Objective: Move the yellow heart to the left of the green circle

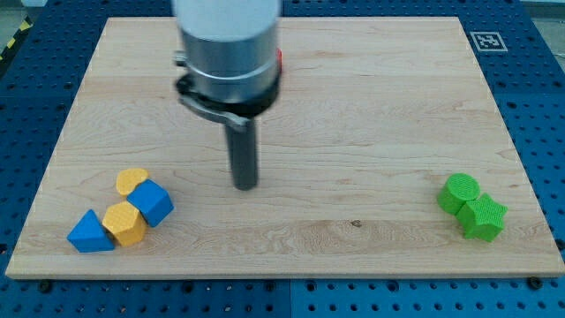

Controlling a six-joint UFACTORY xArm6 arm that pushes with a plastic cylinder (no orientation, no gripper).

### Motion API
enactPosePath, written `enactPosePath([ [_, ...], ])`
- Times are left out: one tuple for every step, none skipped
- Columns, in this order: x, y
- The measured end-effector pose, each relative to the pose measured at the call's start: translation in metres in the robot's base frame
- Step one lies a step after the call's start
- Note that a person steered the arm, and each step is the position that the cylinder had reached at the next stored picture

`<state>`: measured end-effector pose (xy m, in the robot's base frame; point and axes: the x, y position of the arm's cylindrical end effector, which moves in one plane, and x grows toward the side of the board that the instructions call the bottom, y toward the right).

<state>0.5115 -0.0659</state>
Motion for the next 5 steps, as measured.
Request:
enactPosePath([
  [-0.002, -0.005],
  [-0.023, -0.026],
  [-0.034, -0.074],
  [-0.034, -0.141],
  [-0.030, -0.192],
])
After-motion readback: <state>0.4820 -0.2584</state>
